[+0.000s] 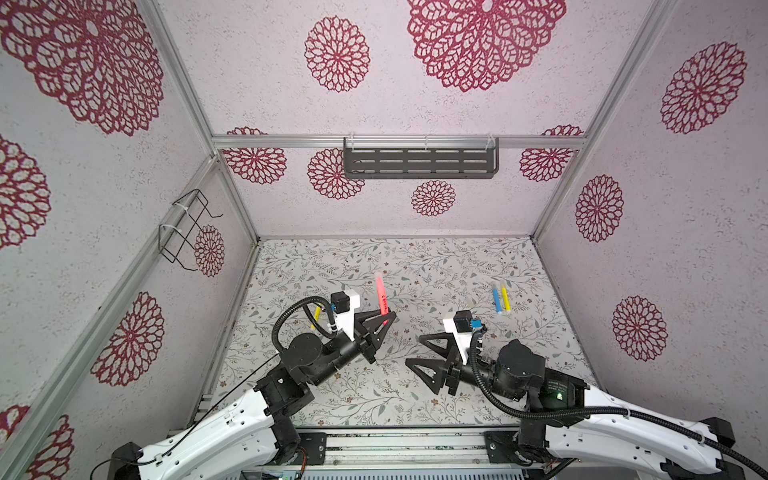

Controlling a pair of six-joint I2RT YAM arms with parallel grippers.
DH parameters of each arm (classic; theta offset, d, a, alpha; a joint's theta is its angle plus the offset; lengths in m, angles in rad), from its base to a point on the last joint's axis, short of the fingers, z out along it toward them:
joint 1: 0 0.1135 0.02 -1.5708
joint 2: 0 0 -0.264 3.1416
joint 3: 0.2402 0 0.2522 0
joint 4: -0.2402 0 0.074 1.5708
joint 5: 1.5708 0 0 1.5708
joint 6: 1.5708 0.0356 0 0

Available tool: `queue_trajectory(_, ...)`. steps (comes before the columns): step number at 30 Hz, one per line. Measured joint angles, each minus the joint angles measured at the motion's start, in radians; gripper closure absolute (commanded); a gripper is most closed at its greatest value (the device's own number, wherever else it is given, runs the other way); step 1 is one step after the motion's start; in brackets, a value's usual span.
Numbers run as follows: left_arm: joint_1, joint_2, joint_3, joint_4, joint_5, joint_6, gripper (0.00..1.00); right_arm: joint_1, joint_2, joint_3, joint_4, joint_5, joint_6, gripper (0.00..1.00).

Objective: Insert the pens into the pen caps
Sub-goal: 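Close the right gripper around the capped pink highlighter held by the left gripper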

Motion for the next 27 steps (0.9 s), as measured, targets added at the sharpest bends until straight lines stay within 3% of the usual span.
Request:
queue_trajectory(5, -0.005, 0.015, -0.014, 0.006, 0.000, -0.021, 1.00, -0.013, 0.083, 0.109, -0.021, 0.003, -0.055, 0.35)
queue_trajectory(14, -0.047, 0.016, -0.034, 0.031, -0.019, -0.032, 1.00, -0.101, 0.166, 0.251, -0.072, -0.011, -0.130, 0.42)
queue_trajectory(27, -0.086, 0.052, -0.036, 0.050, -0.031, -0.037, 1.00, -0.171, 0.286, 0.305, -0.081, -0.125, -0.148, 0.56)
